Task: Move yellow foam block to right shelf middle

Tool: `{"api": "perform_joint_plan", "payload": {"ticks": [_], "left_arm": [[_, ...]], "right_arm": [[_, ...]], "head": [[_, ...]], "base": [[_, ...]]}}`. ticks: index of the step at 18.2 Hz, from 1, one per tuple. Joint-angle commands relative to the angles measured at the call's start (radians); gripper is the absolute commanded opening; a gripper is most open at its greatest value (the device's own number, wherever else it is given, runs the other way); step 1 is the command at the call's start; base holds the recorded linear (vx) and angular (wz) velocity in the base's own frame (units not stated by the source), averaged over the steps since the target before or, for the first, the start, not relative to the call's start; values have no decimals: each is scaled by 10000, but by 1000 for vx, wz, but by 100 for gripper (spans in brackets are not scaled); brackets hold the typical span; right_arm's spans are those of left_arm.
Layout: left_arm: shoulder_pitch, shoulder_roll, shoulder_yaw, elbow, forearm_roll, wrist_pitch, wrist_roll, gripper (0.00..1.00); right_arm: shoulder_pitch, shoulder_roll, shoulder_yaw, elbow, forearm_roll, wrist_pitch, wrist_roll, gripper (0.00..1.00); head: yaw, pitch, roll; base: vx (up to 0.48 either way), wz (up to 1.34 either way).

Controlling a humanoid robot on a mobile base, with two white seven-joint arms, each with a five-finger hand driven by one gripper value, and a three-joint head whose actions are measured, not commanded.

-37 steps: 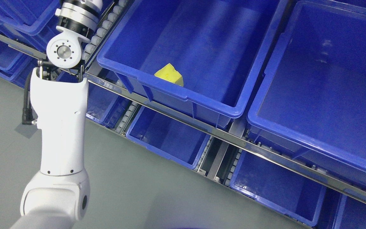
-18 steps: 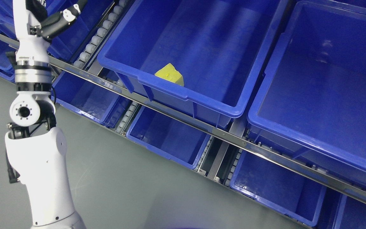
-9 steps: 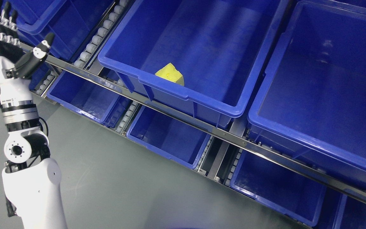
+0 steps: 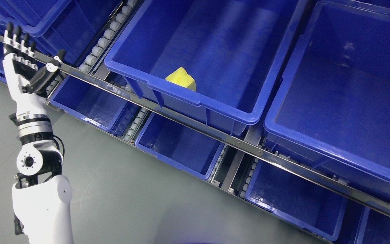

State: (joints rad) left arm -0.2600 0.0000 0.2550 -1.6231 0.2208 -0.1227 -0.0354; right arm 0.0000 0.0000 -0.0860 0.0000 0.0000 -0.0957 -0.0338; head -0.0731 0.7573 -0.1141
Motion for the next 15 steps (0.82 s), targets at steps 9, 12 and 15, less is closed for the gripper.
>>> {"api": "perform_joint_plan", "payload": {"ticks": [9, 12, 15], "left_arm": [[345, 175, -1461, 139, 1857, -890, -951, 100], [453, 175, -1323, 185, 1796, -692, -582, 100], [453, 175, -849, 231, 1749, 440, -183, 100]], "right_arm": [[123, -175, 0, -175, 15, 6, 1, 100], [123, -175, 0, -175, 15, 6, 1, 100], [123, -175, 0, -175, 15, 6, 1, 100]], "head": [[0, 0, 0], [0, 0, 0], [0, 0, 0]], "base": [[0, 0], [0, 0], [0, 0]]}}
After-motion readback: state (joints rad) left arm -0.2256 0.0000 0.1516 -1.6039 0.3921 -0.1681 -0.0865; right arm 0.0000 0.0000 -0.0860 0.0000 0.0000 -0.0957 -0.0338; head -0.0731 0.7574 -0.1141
